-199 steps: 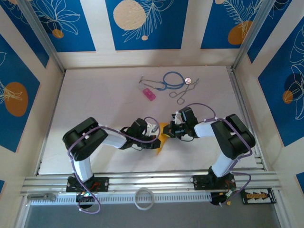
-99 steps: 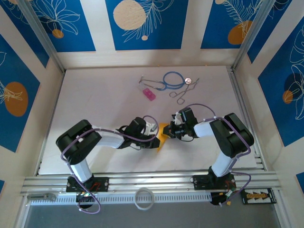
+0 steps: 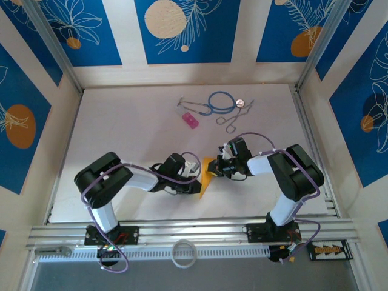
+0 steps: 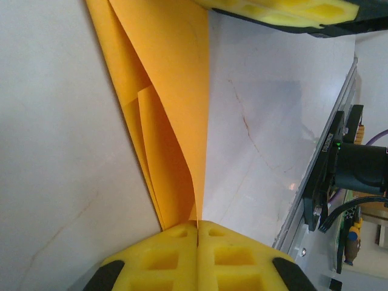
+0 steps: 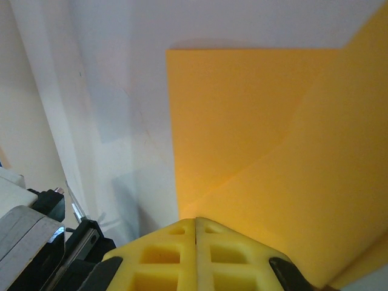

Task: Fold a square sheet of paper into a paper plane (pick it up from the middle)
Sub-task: Fold the wing for the fifth time at the center of the table.

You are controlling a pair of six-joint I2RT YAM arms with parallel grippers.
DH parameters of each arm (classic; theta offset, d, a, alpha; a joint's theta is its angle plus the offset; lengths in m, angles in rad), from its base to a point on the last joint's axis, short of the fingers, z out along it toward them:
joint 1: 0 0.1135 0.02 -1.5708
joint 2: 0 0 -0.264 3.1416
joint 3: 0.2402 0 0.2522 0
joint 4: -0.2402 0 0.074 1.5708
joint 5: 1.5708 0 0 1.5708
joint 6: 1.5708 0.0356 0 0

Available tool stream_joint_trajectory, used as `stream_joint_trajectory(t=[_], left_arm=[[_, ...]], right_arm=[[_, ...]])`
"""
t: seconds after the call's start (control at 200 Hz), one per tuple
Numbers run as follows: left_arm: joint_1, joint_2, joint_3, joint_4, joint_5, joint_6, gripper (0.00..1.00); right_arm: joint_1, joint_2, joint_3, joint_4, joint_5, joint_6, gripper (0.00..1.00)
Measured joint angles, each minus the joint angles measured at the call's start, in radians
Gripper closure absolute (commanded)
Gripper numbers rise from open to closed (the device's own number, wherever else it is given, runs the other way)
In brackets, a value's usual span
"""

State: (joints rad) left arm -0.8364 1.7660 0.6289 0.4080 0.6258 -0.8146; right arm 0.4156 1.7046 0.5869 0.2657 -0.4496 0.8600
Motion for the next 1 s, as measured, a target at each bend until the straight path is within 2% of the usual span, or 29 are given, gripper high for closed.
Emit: stream_joint_trajectory(t=[0.13, 0.21, 0.38, 0.595, 0.685, 0.865, 1.0], left_arm=[[0.000, 0.000, 0.000, -0.003, 0.002, 0.001, 0.97], [-0.001, 0.000, 0.000, -0.006, 0.002, 0.008, 0.87], [-0.003, -0.015, 0.000, -0.024, 0.002, 0.014, 0.85], [-0.006, -0.019, 0.011, -0.079, -0.010, 0.048, 0.99], [-0.007, -0.019, 0.013, -0.085, -0.009, 0.057, 1.00], [-0.009, -0.027, 0.013, -0.094, -0.009, 0.065, 0.84], [-0.018, -0.090, -0.008, -0.161, -0.026, 0.064, 0.77]], right_arm=[[0.003, -0.001, 0.002, -0.008, 0.004, -0.004, 0.96], [0.003, -0.001, 0.003, -0.011, 0.005, -0.004, 0.96], [0.004, -0.001, 0.008, -0.021, 0.008, -0.007, 0.96], [0.004, -0.001, 0.009, -0.023, 0.008, -0.007, 0.96], [0.004, -0.001, 0.009, -0.024, 0.009, -0.007, 0.97], [0.006, -0.003, 0.009, -0.026, 0.015, -0.011, 0.97], [0.009, -0.005, 0.009, -0.028, 0.020, -0.014, 0.97]])
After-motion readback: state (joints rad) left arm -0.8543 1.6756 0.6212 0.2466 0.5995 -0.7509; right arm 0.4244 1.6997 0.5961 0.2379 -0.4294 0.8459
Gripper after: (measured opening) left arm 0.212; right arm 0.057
